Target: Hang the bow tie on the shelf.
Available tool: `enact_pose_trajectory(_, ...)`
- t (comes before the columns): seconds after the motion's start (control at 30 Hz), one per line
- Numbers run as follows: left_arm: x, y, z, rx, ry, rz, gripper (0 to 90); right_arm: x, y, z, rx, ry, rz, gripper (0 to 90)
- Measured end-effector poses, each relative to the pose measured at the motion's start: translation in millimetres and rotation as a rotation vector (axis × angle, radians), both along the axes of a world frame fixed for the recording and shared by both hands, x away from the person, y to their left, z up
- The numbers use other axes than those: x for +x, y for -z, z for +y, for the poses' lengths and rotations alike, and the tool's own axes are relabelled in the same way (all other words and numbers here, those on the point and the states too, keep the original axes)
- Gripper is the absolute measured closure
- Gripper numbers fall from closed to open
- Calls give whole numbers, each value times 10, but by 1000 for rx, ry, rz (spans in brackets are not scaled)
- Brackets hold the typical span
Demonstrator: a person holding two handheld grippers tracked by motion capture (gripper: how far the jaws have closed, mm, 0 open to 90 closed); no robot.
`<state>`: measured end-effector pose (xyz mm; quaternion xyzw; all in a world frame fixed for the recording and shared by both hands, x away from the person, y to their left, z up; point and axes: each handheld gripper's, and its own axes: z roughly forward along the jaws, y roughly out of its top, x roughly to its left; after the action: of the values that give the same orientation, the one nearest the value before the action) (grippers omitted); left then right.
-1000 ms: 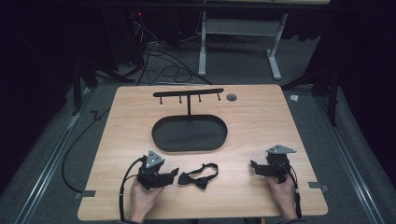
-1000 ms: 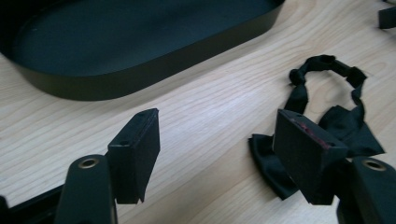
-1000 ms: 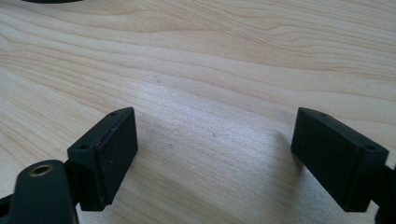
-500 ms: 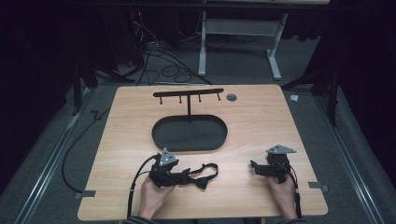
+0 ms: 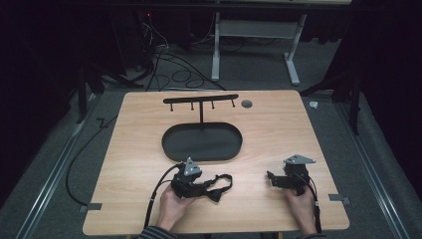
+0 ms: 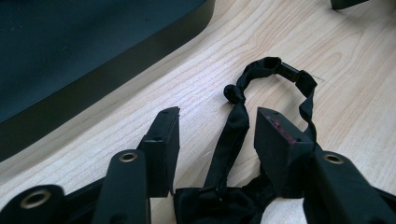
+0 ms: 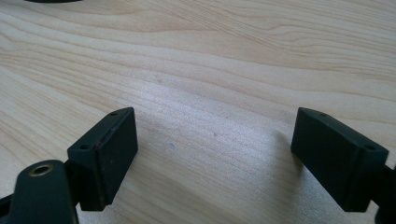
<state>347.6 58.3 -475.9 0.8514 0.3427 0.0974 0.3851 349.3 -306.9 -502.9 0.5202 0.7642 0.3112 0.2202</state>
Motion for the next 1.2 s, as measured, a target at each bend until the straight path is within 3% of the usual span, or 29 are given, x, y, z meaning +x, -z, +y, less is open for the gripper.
enact_pose_trajectory(0.3, 41, 74, -80, 29, 16, 19, 602, -1, 0, 0, 0, -1, 0, 156)
enact_pose_trajectory(0.53, 65, 101, -88, 38, 21, 37, 727, -1, 0, 0, 0, -1, 0, 156)
enact_pose_trajectory(0.73, 83, 134, -97, 72, 32, 49, 799, -1, 0, 0, 0, -1, 0, 156)
enact_pose_trajectory(0.93, 90, 142, -99, 73, 34, 40, 881, -1, 0, 0, 0, -1, 0, 156)
enact_pose_trajectory(1.07, 85, 127, -82, 72, 36, 39, 889, -1, 0, 0, 0, -1, 0, 156)
enact_pose_trajectory(1.2, 51, 55, -38, 40, 28, 22, 890, -1, 0, 0, 0, -1, 0, 156)
